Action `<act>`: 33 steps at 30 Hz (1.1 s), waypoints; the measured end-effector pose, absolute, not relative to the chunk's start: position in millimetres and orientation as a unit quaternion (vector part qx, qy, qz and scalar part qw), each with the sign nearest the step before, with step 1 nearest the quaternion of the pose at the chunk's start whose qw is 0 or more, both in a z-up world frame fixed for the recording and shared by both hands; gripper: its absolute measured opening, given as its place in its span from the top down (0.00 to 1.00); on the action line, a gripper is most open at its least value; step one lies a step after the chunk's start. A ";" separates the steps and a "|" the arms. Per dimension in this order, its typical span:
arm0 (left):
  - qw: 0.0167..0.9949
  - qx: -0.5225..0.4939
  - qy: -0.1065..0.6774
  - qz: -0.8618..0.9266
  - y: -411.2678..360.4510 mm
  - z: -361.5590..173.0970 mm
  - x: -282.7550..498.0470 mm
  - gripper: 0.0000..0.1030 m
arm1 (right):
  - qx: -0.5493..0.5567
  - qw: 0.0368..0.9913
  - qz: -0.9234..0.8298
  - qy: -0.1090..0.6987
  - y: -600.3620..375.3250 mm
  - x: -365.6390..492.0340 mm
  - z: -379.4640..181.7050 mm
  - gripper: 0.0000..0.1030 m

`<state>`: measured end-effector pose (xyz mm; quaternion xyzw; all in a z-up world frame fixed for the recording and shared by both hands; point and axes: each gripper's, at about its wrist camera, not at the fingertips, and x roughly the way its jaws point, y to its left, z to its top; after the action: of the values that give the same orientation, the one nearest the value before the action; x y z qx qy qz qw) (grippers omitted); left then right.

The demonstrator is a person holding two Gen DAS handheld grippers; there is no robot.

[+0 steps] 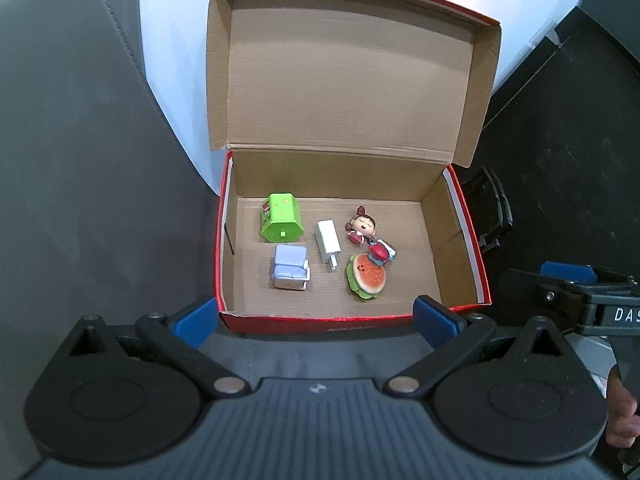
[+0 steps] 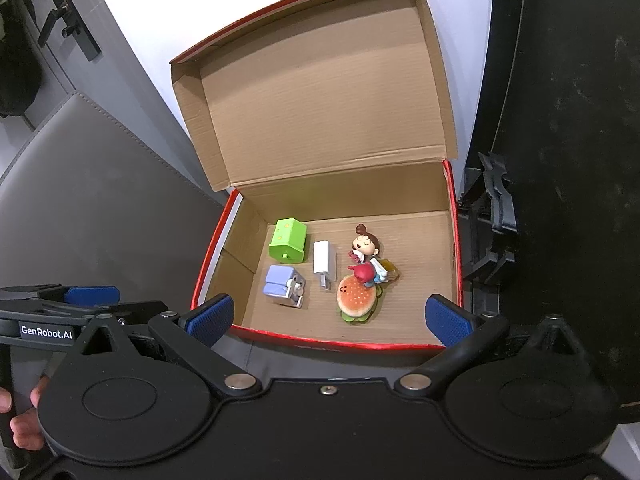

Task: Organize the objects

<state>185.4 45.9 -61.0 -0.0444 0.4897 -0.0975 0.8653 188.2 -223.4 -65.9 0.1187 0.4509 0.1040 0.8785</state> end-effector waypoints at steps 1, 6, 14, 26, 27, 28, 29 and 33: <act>0.865 -0.044 0.490 -0.098 45.6 -60.7 185.4 0.01 | 0.119 0.878 0.104 0.451 -223.3 188.2 -66.0 0.00; 0.866 -0.042 0.489 -0.100 43.5 -59.0 184.9 0.01 | 0.120 0.878 0.103 0.451 -223.2 188.0 -65.7 0.00; 0.866 -0.041 0.488 -0.099 42.1 -57.4 184.1 0.01 | 0.119 0.879 0.104 0.451 -223.7 187.5 -65.0 0.00; 0.869 -0.038 0.484 -0.097 42.8 -54.0 183.5 0.01 | 0.118 0.878 0.104 0.451 -223.0 186.9 -65.0 0.00; 0.869 -0.038 0.484 -0.097 42.8 -53.9 183.7 0.01 | 0.118 0.878 0.104 0.452 -223.1 186.9 -65.2 0.00; 0.869 -0.038 0.484 -0.096 42.8 -54.2 183.5 0.01 | 0.117 0.878 0.104 0.452 -223.2 187.0 -65.4 0.00; 0.869 -0.038 0.484 -0.096 43.0 -54.5 183.4 0.01 | 0.117 0.878 0.104 0.453 -223.3 187.0 -65.5 0.00; 0.869 -0.038 0.484 -0.096 43.2 -55.4 182.7 0.01 | 0.114 0.879 0.104 0.452 -222.4 186.9 -64.7 0.00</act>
<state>182.7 43.2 -55.4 -0.0379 0.4840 -0.0962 0.8689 186.9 -222.4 -64.7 0.1142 0.4521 0.1038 0.8785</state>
